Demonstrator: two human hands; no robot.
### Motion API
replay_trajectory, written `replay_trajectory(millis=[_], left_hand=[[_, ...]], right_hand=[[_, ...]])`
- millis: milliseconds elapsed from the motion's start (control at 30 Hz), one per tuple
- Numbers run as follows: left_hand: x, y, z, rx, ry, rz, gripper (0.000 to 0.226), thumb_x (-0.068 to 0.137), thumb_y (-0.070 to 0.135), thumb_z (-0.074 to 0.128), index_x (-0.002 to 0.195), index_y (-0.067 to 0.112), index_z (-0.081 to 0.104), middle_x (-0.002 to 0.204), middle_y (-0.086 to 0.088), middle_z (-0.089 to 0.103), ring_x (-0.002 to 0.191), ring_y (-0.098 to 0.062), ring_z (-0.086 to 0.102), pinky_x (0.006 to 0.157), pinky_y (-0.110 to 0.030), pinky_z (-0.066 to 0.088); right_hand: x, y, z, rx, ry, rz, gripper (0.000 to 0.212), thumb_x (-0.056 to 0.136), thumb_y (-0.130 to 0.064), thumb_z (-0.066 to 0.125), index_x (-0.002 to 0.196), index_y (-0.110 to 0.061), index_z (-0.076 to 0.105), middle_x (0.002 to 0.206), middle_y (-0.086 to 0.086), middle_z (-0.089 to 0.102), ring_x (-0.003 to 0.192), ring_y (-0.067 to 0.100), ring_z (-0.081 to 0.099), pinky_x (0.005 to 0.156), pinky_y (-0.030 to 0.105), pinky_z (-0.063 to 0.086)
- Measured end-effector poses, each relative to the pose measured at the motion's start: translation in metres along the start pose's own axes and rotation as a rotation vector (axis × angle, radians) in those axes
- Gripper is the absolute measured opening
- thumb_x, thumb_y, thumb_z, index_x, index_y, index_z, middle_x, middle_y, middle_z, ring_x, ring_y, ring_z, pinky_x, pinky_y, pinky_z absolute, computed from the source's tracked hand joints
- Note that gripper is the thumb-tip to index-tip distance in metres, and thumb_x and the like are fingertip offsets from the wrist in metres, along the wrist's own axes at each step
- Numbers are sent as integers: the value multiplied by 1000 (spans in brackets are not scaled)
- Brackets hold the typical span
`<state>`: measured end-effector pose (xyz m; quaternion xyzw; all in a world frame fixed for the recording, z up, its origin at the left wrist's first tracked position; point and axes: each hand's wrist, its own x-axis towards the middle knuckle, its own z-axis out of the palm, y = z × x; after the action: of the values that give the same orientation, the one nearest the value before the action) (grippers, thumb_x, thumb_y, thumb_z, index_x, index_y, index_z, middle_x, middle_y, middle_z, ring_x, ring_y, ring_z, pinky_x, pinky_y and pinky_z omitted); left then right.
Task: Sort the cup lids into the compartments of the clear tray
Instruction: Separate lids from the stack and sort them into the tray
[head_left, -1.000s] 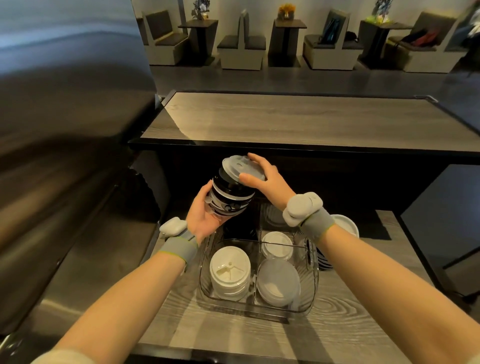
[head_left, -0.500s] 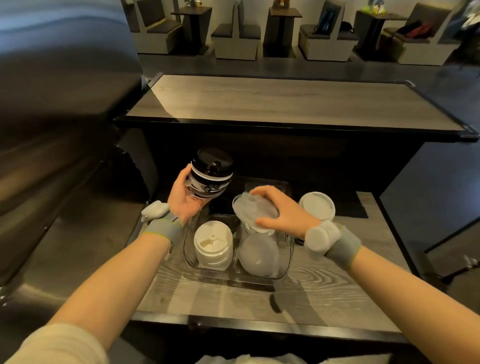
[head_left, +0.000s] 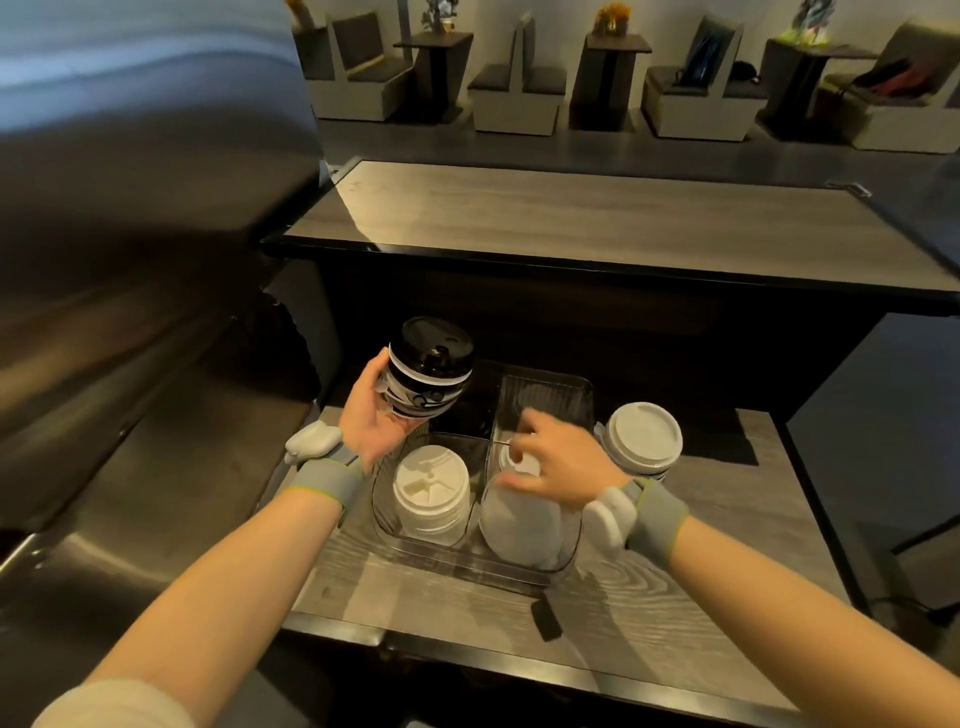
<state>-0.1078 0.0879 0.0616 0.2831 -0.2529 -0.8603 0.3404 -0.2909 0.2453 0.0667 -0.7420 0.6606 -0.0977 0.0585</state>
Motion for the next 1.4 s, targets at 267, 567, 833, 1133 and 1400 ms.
replay_trajectory(millis=[267, 567, 833, 1133, 1400], left_hand=[[1, 8, -8, 31, -21, -28, 35, 87, 38, 52, 112, 16, 64, 100, -12, 74, 88, -29, 72, 69, -43, 59], [16, 26, -24, 81, 41, -36, 42, 93, 41, 45, 95, 13, 75, 97, -11, 74, 86, -27, 72, 74, -39, 59], [25, 44, -32, 41, 27, -41, 48, 93, 43, 42, 86, 10, 78, 94, -13, 74, 83, -28, 72, 69, -39, 60], [30, 50, -25, 206, -25, -62, 56, 85, 54, 45, 117, 13, 65, 114, -15, 68, 107, -29, 64, 94, -44, 50], [34, 54, -27, 266, 2, -9, 33, 86, 38, 53, 106, 17, 69, 99, -9, 74, 102, -27, 63, 90, -41, 48]], right_hand=[[82, -39, -48, 693, 211, 136, 69, 79, -42, 68, 136, -23, 34, 137, 1, 39, 125, 15, 33, 97, 23, 30], [119, -36, -41, 815, 218, 170, 68, 76, -36, 71, 134, -30, 34, 128, 3, 47, 121, 19, 42, 97, 29, 39], [131, -29, -39, 1081, 290, 269, 55, 83, -32, 64, 131, -28, 38, 120, -2, 46, 114, 16, 47, 82, 16, 40], [148, -45, -37, 816, 281, 302, 73, 74, -42, 72, 135, -25, 35, 130, 6, 48, 122, 21, 43, 95, 30, 41], [151, -45, -37, 903, 274, 318, 70, 77, -41, 69, 136, -22, 35, 131, 7, 50, 115, 16, 49, 86, 24, 39]])
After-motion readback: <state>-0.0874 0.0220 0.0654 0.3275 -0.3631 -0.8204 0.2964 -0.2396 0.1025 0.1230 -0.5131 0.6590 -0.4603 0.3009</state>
